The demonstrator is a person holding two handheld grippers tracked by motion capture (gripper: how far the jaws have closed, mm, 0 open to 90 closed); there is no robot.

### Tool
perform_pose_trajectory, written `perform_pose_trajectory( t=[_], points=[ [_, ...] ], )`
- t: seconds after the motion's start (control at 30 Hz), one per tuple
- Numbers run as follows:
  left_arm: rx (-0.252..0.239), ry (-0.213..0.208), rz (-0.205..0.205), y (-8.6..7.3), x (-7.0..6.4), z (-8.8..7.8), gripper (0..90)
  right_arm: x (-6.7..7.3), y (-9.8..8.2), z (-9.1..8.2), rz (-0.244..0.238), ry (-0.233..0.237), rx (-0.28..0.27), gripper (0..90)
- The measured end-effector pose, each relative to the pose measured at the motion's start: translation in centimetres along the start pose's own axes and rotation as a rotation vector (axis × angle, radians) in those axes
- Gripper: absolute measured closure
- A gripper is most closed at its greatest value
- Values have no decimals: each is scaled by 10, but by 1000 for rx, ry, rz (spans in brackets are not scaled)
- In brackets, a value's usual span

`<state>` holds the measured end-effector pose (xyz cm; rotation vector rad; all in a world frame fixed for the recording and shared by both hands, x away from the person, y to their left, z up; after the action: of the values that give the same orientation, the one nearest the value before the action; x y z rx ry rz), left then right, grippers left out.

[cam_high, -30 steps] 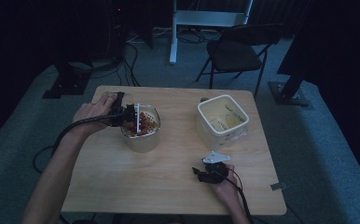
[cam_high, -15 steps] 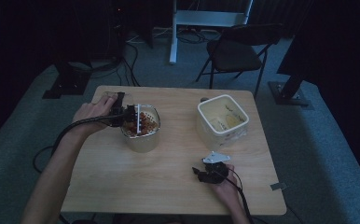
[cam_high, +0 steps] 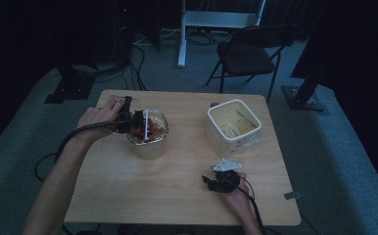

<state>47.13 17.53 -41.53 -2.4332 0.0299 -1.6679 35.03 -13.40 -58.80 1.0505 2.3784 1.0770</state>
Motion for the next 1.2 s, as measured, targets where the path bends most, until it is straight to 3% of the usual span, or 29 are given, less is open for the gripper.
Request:
perform_pose_trajectory(
  t=[0.2,0.47,0.7,0.83,1.0,1.2],
  points=[
    [-1,12,18,4,3,-1,352,0,0,0,0,0,0,407],
    [34,10,26,-8,1,3,352,0,0,0,0,0,0,407],
    [5,26,38,6,4,-2,352,0,0,0,0,0,0,407],
    [25,22,50,1,2,1,352,0,0,0,-1,0,0,408],
    [49,10,36,-11,-2,5,352,0,0,0,0,0,0,408],
    [22,21,32,-1,0,2,352,0,0,0,0,0,0,408]
  ],
)
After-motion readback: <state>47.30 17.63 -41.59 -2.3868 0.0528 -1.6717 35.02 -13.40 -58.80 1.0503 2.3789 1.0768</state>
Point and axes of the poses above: each handheld gripper's, and its own axes: z roughly forward along the jaws, y roughly out of its top, x roughly to its left, the point moved 6 cm from there along z, roughly forward along the jaws
